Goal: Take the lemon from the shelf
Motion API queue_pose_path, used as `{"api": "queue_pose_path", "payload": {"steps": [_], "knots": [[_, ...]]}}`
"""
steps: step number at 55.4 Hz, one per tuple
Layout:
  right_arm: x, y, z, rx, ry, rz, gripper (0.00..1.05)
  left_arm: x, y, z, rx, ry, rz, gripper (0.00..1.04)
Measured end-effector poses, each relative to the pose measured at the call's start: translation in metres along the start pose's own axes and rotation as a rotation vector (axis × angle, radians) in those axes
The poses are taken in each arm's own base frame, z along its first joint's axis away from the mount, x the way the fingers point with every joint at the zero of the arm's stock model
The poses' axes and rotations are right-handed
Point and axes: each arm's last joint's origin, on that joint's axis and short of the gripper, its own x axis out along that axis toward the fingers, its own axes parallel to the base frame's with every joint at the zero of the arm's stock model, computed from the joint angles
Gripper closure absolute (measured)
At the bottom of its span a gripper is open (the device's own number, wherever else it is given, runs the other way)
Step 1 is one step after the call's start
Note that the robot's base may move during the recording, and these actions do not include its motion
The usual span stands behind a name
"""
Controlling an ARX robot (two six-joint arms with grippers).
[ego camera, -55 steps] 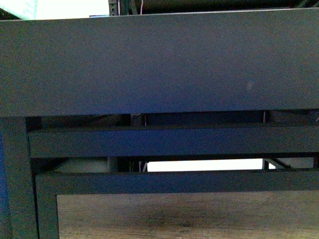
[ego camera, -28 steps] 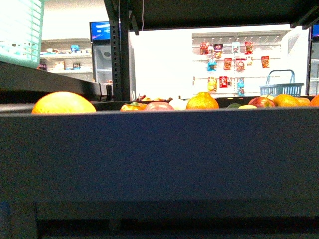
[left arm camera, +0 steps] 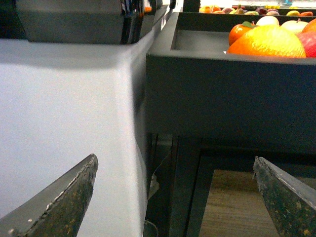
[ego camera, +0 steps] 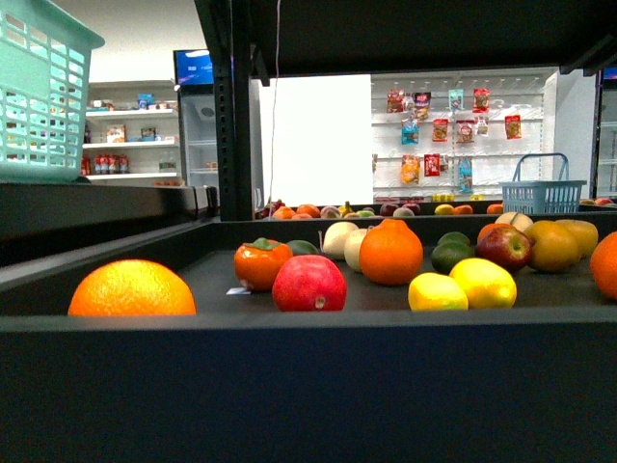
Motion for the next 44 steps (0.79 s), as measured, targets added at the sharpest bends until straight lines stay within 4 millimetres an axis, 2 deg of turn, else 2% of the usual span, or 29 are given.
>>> {"api": "queue_pose_path", "payload": {"steps": [44], "knots": [[0.0,0.0,0.0,-0.001,0.0,0.001,0.07,0.0,0.0,0.0,0.0,0.0,0.001,0.08]]}}
